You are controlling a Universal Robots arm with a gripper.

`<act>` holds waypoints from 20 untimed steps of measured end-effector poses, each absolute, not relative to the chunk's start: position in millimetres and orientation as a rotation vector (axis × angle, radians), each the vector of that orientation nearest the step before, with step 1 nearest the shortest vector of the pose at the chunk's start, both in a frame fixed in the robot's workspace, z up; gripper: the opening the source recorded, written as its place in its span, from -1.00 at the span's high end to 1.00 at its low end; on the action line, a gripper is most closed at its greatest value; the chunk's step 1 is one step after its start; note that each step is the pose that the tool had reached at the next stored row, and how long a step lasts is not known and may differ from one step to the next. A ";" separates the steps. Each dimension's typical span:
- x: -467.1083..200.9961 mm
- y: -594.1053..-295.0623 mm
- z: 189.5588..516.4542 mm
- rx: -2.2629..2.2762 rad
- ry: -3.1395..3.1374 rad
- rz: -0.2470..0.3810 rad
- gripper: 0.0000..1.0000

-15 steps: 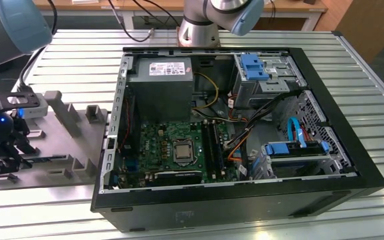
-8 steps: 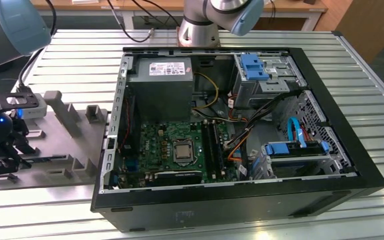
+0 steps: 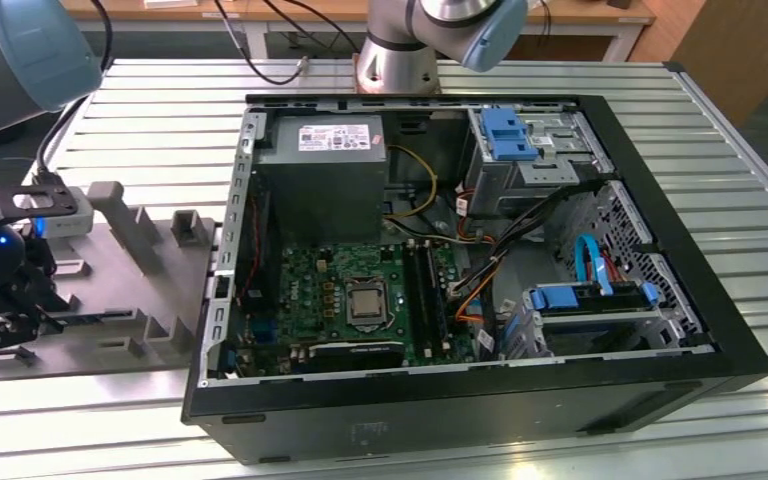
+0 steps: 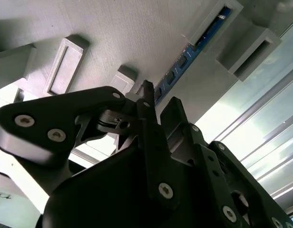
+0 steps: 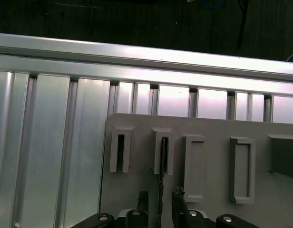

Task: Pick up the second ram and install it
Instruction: 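Pick up the second ram and move it above second insertion slot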

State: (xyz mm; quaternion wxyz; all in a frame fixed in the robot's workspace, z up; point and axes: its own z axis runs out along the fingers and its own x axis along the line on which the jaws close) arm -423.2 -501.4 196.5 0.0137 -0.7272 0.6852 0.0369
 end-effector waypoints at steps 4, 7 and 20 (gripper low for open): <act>-423.3 -501.4 196.5 -2.265 2.134 0.115 0.36; -423.4 -501.4 196.5 -2.265 2.134 0.115 0.51; -423.7 -500.9 196.4 -2.265 2.134 0.115 0.67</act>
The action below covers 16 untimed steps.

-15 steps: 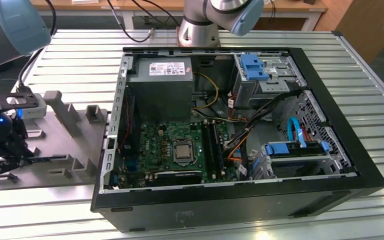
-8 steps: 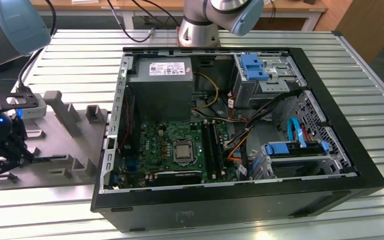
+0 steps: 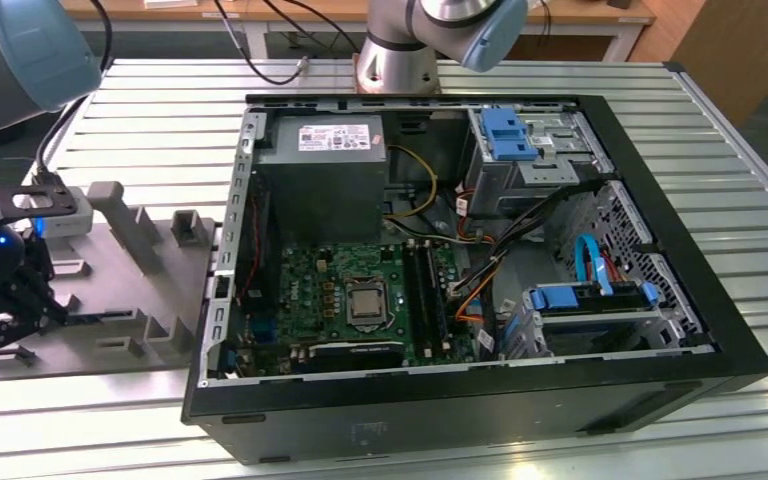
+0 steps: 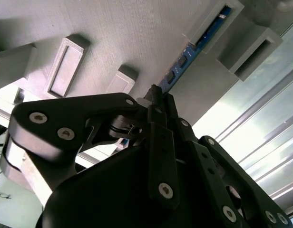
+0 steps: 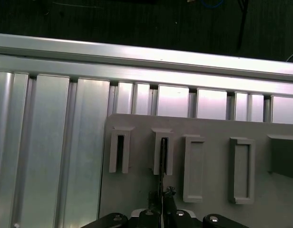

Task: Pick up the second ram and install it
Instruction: 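Pick up the second ram and move it above second insertion slot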

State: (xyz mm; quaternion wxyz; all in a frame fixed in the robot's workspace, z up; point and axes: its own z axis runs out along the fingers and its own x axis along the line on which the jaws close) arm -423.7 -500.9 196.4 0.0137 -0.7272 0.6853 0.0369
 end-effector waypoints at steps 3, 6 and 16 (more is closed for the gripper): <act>-423.7 -500.4 196.5 -2.265 2.134 0.115 0.67; -423.7 -500.2 196.5 -2.265 2.134 0.115 0.67; -423.7 -500.1 196.5 -2.265 2.134 0.115 0.73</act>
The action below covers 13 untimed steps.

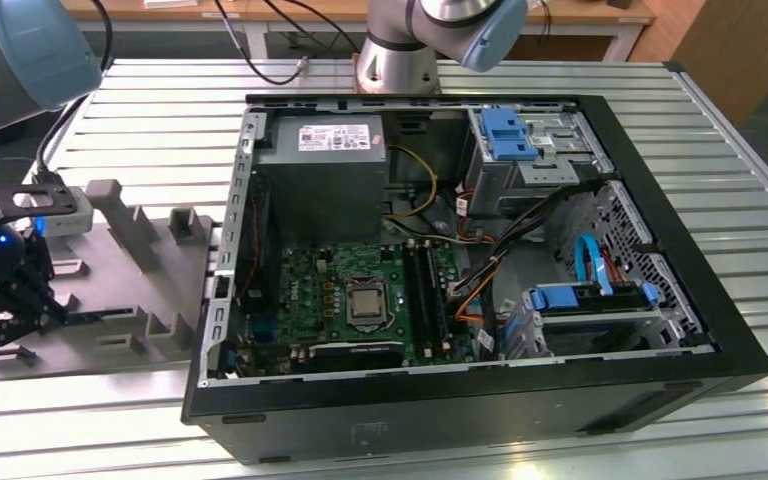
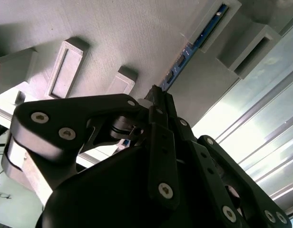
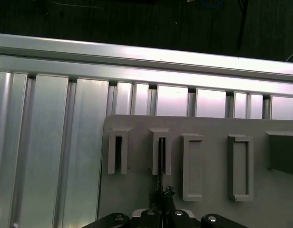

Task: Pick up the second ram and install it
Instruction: 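Pick up the second ram and move it above second insertion slot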

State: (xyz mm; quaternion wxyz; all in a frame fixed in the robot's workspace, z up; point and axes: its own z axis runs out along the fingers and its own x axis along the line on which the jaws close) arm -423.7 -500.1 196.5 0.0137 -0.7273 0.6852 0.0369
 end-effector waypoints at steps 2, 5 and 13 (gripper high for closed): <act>-423.7 -500.1 196.5 -2.265 2.134 0.115 0.73; -423.6 -500.0 196.3 -2.240 2.160 0.115 0.73; -423.6 -500.1 196.2 -2.238 2.161 0.114 0.73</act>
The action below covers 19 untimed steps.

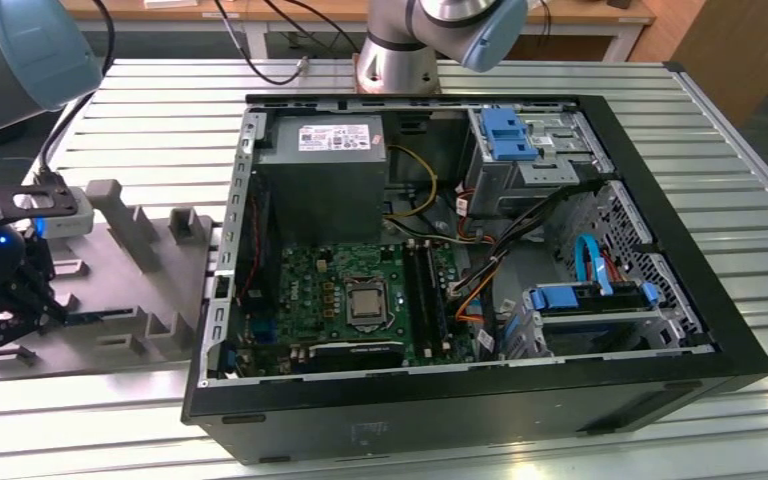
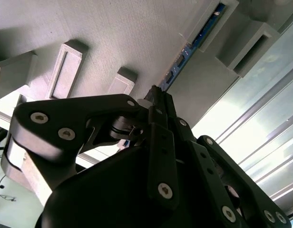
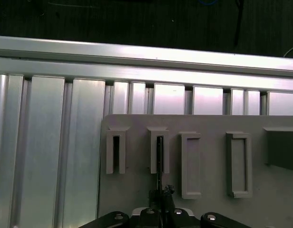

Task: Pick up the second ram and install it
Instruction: 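Pick up the second ram and move it above second insertion slot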

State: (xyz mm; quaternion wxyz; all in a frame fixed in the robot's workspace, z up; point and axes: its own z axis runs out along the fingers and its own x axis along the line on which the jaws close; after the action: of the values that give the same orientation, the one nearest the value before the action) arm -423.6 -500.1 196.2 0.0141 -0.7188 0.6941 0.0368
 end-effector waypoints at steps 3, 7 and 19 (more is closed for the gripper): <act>-423.7 -500.1 196.2 -2.238 2.162 0.115 0.73; -423.7 -500.1 196.4 -2.237 2.162 0.114 0.73; -423.6 -500.1 203.5 -2.237 2.162 0.114 0.73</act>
State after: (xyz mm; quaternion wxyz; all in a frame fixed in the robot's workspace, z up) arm -423.6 -500.1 203.5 0.0141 -0.7186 0.6943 0.0368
